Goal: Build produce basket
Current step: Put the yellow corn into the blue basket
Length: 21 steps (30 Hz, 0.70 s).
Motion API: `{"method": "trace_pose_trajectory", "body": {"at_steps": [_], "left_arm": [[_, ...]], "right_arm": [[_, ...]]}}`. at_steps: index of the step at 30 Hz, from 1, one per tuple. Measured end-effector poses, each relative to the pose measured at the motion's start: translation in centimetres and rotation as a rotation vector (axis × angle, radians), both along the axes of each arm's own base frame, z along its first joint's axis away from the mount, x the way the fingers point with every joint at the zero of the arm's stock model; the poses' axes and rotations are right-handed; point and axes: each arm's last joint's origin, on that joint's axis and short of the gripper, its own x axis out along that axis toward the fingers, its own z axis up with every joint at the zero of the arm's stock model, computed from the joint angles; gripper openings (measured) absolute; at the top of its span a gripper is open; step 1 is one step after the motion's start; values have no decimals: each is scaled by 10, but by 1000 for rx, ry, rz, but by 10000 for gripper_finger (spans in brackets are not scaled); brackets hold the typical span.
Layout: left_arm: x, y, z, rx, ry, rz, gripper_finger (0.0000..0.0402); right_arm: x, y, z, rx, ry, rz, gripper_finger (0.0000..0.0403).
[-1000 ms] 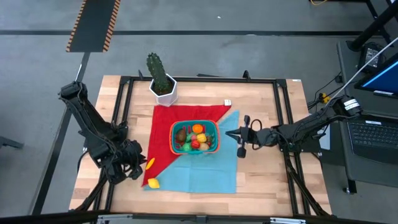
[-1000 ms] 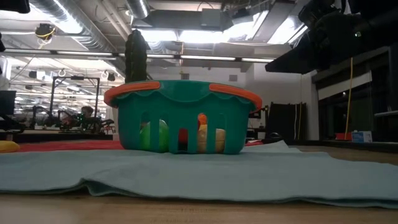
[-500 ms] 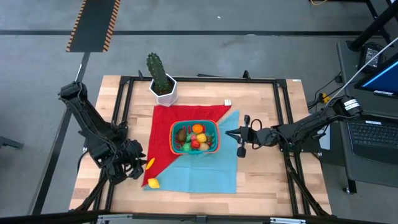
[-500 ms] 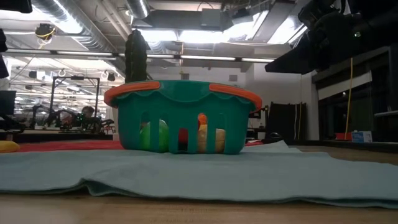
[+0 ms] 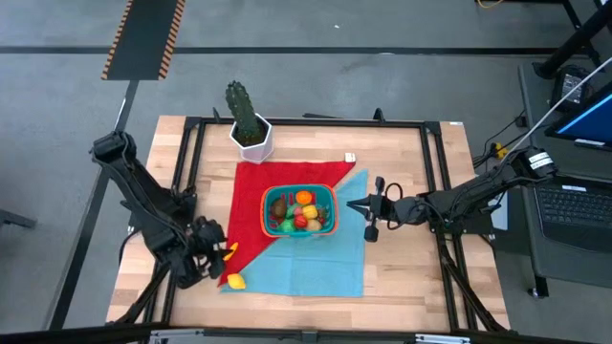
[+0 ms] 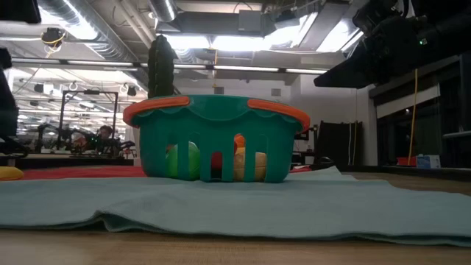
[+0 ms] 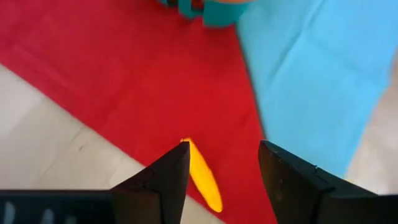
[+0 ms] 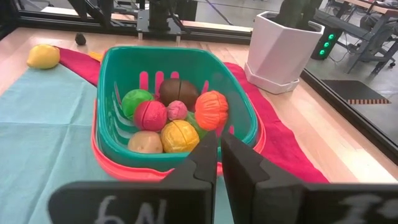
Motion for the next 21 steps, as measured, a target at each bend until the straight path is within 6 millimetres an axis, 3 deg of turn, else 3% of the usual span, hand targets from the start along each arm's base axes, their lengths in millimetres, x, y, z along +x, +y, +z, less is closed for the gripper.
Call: {"method": "trace_pose_trajectory", "body": {"at_steps": [10, 21], "left_arm": [[21, -7, -30, 2, 230, -86, 169], [27, -7, -43, 23, 275, -63, 154]], "right_arm": [[1, -4, 0, 1, 1, -20, 26], [0, -4, -2, -2, 19, -21, 26]]}}
